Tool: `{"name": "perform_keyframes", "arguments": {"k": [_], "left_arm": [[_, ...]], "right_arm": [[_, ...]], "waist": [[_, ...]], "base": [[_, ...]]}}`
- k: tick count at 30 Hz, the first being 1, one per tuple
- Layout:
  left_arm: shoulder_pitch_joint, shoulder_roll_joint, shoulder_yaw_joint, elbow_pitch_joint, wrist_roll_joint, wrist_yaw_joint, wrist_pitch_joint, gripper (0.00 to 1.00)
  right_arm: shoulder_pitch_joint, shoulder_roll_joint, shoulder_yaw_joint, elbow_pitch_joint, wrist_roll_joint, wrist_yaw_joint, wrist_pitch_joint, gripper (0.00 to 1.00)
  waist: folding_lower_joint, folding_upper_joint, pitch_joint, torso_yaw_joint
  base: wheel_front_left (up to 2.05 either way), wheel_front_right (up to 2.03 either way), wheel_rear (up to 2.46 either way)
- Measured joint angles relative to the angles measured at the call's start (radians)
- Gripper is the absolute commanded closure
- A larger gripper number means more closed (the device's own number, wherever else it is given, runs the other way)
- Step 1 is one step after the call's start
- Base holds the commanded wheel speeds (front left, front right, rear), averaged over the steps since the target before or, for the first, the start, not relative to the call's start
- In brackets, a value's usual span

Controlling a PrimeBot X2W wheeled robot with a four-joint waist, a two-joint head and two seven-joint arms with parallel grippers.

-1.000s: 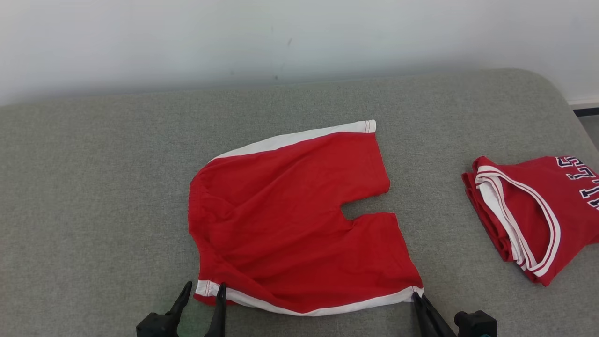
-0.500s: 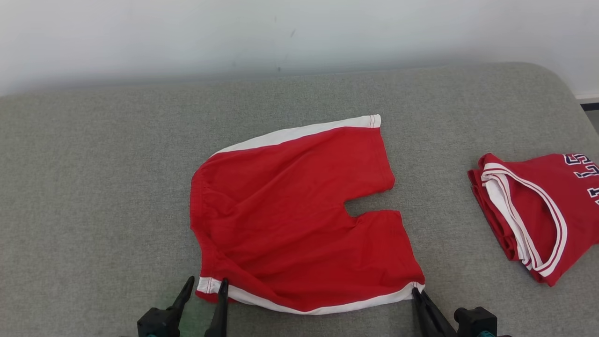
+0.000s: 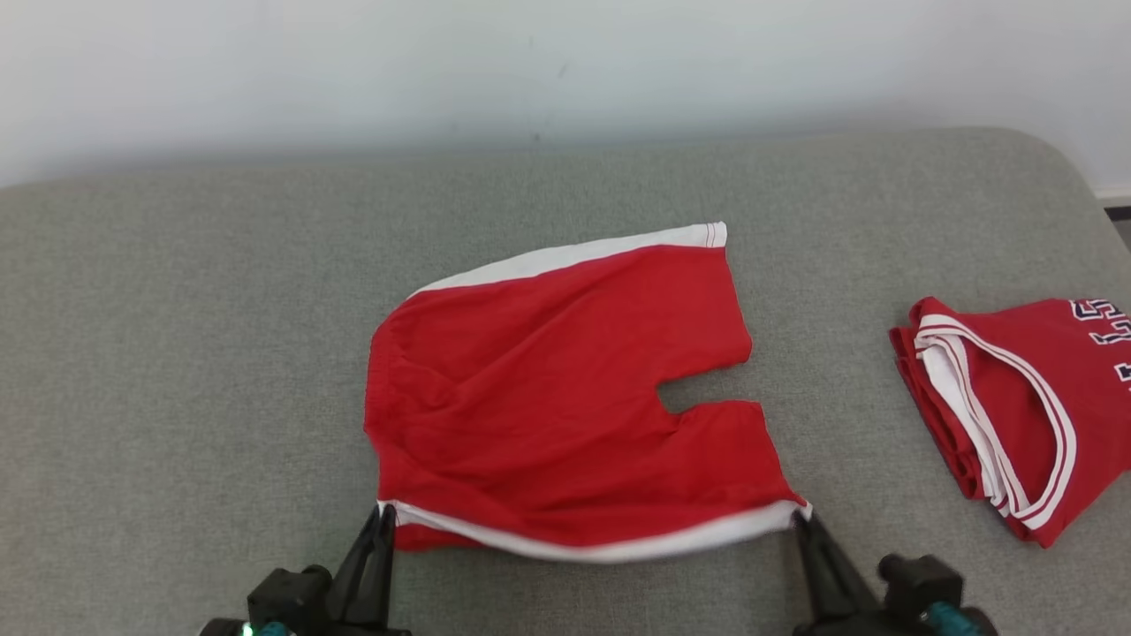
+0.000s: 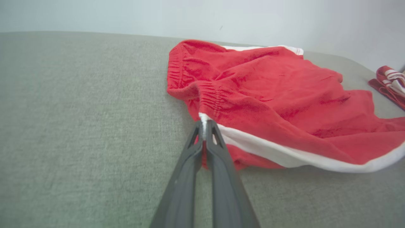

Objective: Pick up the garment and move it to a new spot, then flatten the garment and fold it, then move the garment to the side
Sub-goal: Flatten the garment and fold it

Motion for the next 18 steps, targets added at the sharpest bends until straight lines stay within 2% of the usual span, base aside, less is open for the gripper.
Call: {"name": "perform_keyframes", "arguments": {"k": [4, 9, 10, 13, 18], "left_arm": [[0.004, 0.011, 0.018, -0.064, 0.016, 0.0, 0.0, 1.0], [-0.011, 0.053, 0.026, -0.174, 0.024, -0.001, 0.0, 1.0], [-0.052, 0.087, 0.021, -0.217, 0.024, -0.001, 0.0, 1.0], [-0.121, 0.14, 0.003, -0.265, 0.021, -0.001, 0.0, 1.0], [-0.268, 0.255, -0.034, -0.313, -0.008, -0.001, 0.01, 1.0]], "right_arm": [[-0.013, 0.001, -0.055, -0.077, 0.034, 0.0, 0.0, 1.0], [-0.066, -0.001, -0.08, -0.191, 0.056, 0.0, 0.0, 1.0], [-0.11, -0.014, -0.081, -0.239, 0.067, 0.0, 0.0, 1.0], [-0.182, -0.039, -0.081, -0.308, 0.098, 0.0, 0.0, 1.0], [-0.299, -0.099, -0.067, -0.379, 0.139, 0.0, 0.0, 1.0]], "waist": [[0.0, 0.0, -0.028, 0.004], [-0.0001, 0.0, -0.086, 0.008], [-0.0001, 0.0, -0.11, 0.01], [-0.0001, 0.0, -0.145, 0.015], [-0.0001, -0.0001, -0.193, 0.031]], "base": [[0.0, 0.0, 0.0], [0.0, 0.0, 0.0], [0.0, 0.0, 0.0], [0.0, 0.0, 0.0], [0.0, 0.0, 0.0]]}}
